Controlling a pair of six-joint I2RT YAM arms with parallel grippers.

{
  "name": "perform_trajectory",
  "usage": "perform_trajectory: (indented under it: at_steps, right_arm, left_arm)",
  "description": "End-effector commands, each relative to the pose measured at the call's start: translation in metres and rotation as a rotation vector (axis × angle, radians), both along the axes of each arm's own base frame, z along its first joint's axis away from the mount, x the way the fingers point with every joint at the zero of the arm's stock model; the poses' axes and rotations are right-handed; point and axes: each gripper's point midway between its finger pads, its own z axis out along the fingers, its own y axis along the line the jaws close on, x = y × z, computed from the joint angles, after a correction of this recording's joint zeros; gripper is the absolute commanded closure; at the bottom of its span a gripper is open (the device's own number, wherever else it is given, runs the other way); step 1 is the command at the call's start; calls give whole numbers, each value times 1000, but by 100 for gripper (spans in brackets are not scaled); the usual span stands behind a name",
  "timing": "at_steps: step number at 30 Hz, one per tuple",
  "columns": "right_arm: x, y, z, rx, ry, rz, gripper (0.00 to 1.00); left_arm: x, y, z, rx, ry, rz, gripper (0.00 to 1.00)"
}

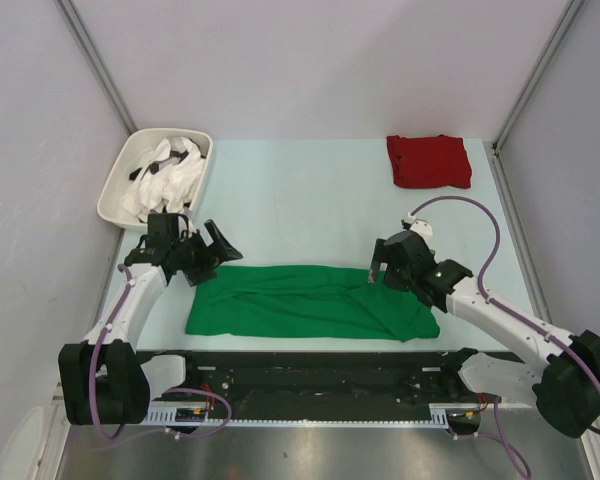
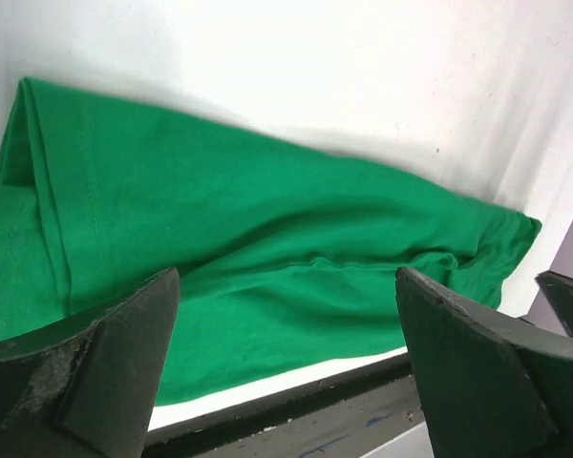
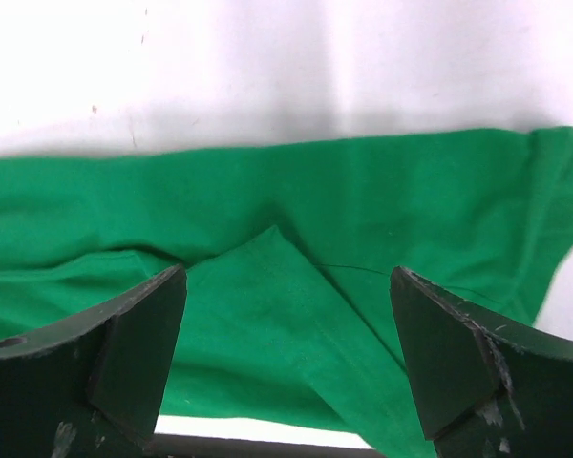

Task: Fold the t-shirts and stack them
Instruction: Fold the tshirt

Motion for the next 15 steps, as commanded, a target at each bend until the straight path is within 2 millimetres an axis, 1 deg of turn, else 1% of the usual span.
perform_trajectory:
  at_steps: [1,4,5,7,8,9,12,15]
  right_arm:
    - [8,42,-6,143,27,263,11]
    - [8,45,-13,156,48,290,14]
    - [4,50,-20,164,80,314,16]
    - [5,52,-26,161,95,330,22]
    - [4,53,-35,156,124,337,23]
    - [5,55,-37,159,124,341,25]
    - [5,55,-51,146,149,345,28]
    - [6,51,-62,116,161,342,28]
  left_arm:
    - [23,-4,20,-25,-93,-29,2]
    - [25,-6,17,-37,-87,-33,2]
    - [25,-6,15,-39,-81,-32,2]
    - [26,-7,14,-43,-80,-32,2]
    - [26,-7,13,-42,-79,-33,2]
    - [25,-7,11,-43,-73,-33,2]
    - [23,-6,7,-36,-66,-34,2]
    - [21,-6,3,-31,-59,-41,2]
